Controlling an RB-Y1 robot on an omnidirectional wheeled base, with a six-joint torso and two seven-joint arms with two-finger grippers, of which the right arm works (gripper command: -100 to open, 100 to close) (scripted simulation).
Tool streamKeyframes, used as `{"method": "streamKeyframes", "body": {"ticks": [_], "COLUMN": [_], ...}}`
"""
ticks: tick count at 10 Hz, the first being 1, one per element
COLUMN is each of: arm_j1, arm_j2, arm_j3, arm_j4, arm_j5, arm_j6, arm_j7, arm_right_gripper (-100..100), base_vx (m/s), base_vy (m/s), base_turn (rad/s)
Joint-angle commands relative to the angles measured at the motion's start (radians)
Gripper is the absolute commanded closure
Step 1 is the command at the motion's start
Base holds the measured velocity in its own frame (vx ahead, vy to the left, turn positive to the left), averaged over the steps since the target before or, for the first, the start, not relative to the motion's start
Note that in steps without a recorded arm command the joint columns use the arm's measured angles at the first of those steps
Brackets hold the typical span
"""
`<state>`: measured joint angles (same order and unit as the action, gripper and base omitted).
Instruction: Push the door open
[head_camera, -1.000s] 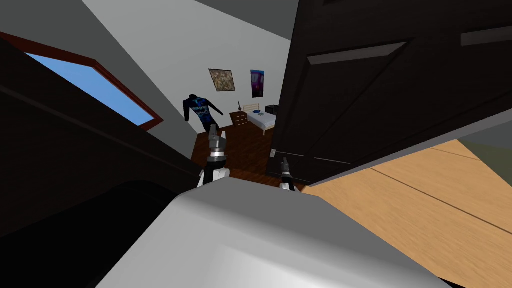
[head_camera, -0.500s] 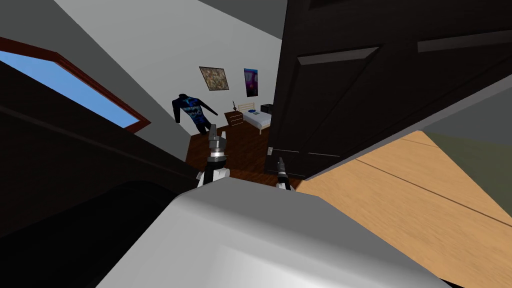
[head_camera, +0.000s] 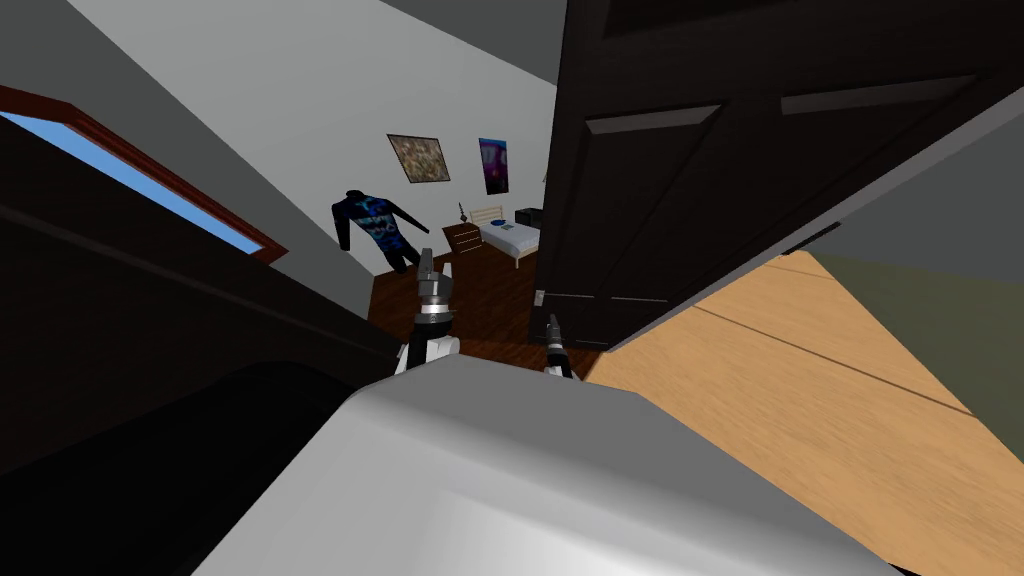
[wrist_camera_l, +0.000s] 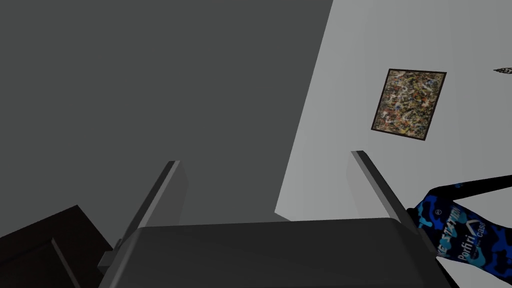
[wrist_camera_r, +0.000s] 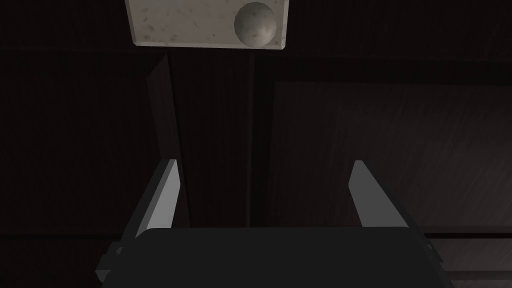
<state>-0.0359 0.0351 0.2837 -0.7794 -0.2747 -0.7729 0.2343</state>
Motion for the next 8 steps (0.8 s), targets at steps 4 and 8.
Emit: {"method": "streamKeyframes", "body": {"ticks": [4,8], "arm_j1": [-0.002,-0.013], "arm_j2": [-0.036,-0.056], "arm_j3": [-0.003,-0.016], "arm_j4": [0.002,0.014], "arm_j5": [-0.001,-0.001], "arm_j6": [0.001,-0.003], "arm_j7": [0.001,-0.004], "arm_right_gripper": [-100,-100], "base_vx": [0.078,0.236], "base_vy": [-0.02,0.043], "base_turn": [0.002,0.025]}}
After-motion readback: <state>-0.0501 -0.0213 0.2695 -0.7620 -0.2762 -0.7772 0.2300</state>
